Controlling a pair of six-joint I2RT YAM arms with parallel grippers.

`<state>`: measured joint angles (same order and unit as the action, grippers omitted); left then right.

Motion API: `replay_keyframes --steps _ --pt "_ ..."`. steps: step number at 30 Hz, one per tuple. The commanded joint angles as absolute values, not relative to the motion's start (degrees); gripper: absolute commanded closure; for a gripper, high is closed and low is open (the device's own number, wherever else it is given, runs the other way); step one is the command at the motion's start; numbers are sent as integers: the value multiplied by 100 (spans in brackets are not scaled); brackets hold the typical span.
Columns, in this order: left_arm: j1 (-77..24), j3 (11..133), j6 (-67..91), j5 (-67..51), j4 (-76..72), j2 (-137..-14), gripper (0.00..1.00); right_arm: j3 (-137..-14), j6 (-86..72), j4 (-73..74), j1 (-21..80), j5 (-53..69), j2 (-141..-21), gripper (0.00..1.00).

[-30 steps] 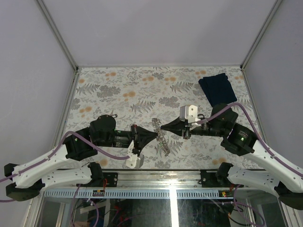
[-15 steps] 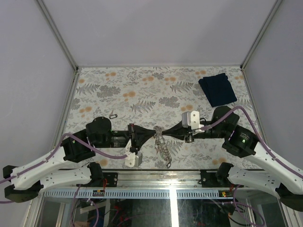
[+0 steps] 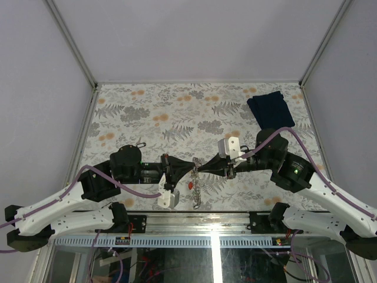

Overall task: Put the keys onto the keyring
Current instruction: Insert the key onto the keyring.

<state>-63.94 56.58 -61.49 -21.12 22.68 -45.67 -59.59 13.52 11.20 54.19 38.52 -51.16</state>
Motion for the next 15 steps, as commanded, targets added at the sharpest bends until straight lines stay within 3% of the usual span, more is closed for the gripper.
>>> replay_keyframes --steps 1,15 --pt "-6414 5752 -6223 -2307 2007 -4558 100 -6295 1249 643 5401 3687 -5080 100" --pt "-6412 5783 -6240 -2360 2039 -4537 100 -6346 1282 912 5403 3373 -5142 100"
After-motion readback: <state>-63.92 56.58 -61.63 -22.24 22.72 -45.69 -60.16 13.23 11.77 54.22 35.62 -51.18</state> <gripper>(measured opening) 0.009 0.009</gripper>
